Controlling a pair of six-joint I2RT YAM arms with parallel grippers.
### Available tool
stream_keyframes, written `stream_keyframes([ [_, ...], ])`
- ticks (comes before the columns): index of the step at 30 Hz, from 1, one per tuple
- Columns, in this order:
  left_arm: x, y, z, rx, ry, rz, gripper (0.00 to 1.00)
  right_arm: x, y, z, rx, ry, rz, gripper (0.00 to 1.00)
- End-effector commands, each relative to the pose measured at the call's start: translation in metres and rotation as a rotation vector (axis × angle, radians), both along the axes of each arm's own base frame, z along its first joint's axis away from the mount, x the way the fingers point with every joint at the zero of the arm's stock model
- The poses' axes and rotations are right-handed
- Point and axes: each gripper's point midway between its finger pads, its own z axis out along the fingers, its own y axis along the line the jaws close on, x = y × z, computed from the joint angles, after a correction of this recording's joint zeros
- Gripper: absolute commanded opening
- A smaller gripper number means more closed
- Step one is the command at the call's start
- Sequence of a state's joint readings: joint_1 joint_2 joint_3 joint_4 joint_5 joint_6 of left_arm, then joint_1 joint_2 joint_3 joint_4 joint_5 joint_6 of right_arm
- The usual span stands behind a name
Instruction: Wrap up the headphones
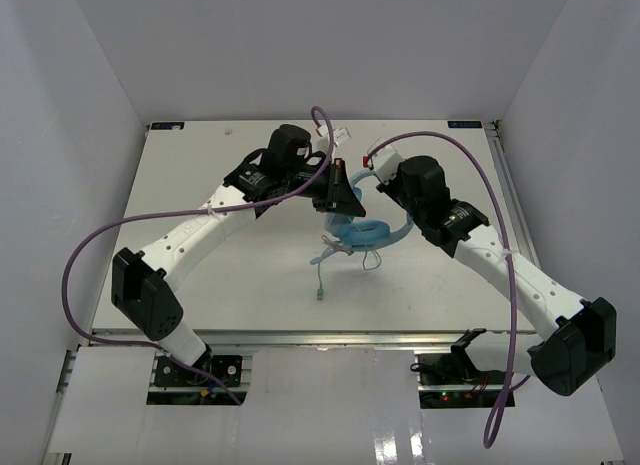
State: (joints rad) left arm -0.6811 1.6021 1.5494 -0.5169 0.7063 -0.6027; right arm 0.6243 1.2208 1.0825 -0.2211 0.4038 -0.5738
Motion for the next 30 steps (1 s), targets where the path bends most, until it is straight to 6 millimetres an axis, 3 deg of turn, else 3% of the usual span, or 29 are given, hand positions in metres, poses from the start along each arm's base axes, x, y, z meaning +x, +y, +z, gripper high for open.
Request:
stream_keyframes([
  [1, -0.009, 0.007, 0.043, -0.122, -0.053, 0.044, 0.05, 0.006, 0.016, 0.036, 0.231, -0.021, -0.026, 0.08],
  [3, -0.007, 0.008, 0.042, -0.131, -0.05, 0.056, 0.07, 0.008, 0.018, 0.035, 0.246, -0.014, -0.035, 0.08],
  [10, -0.017, 0.001, 0.031, -0.131, -0.061, 0.097, 0.28, 0.023, 0.027, 0.037, 0.368, 0.039, -0.099, 0.08],
  [22, -0.018, -0.028, -0.001, 0.002, -0.301, 0.222, 0.37, 0.025, 0.024, 0.039, 0.662, 0.184, -0.19, 0.08],
  [26, -0.007, -0.035, 0.006, 0.009, -0.328, 0.239, 0.4, 0.017, 0.028, 0.034, 0.693, 0.247, -0.152, 0.08],
  [30, 0.005, -0.029, 0.029, -0.003, -0.349, 0.275, 0.42, 0.012, 0.022, 0.03, 0.672, 0.234, -0.154, 0.08],
])
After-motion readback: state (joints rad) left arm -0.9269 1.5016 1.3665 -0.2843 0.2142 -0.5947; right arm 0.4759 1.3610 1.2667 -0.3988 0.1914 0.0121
